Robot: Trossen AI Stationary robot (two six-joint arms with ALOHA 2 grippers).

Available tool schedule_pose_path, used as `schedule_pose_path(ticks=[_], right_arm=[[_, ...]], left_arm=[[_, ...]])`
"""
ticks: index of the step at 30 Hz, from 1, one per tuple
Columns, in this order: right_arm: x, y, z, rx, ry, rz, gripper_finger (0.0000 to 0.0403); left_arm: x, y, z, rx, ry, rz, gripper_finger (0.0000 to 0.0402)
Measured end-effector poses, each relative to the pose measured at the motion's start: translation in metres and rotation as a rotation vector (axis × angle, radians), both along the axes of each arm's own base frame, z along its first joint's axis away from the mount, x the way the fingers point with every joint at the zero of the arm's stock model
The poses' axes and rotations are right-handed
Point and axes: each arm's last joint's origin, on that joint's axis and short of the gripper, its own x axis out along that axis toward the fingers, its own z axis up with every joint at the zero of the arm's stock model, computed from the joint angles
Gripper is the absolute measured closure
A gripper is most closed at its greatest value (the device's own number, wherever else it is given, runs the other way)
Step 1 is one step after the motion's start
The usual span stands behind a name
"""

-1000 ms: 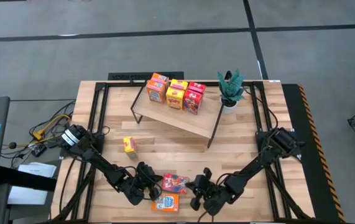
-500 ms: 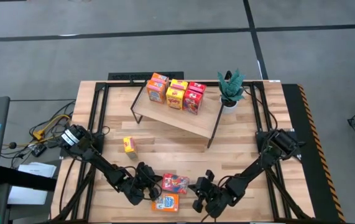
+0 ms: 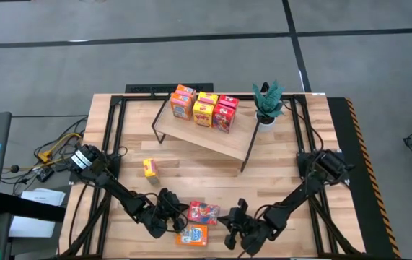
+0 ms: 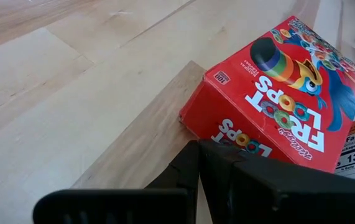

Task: Stack cereal on shelf
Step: Put red cereal box on the table

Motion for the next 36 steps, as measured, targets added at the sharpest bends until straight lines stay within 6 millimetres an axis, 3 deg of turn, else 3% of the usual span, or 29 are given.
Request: schedule_pose_path(ticks=[9,18,28,36], right_arm=[[0.008,-0.009,-0.006,-0.015,0.014,-0.023,0.0365],[0.0,-0.007,-0.01,-0.028,0.064,-0.033,0.0389],[-0.017,-0.007,-0.021,-0.026,0.161,-0.079,0.0365],[-0.017,-0.006,-0.02,-0.021,0.155,-0.08,0.0388]], left_arm=[[0.0,0.0,0.0,0.0,0.0,0.0,0.0401],[0.0,0.0,0.0,-0.007,-0.002,0.005,0.0401],[0.0,0.0,0.0,-0.014,-0.003,0.008,0.0401],[0.001,0.002,0.0,-0.016,-0.006,0.015,0.0401]])
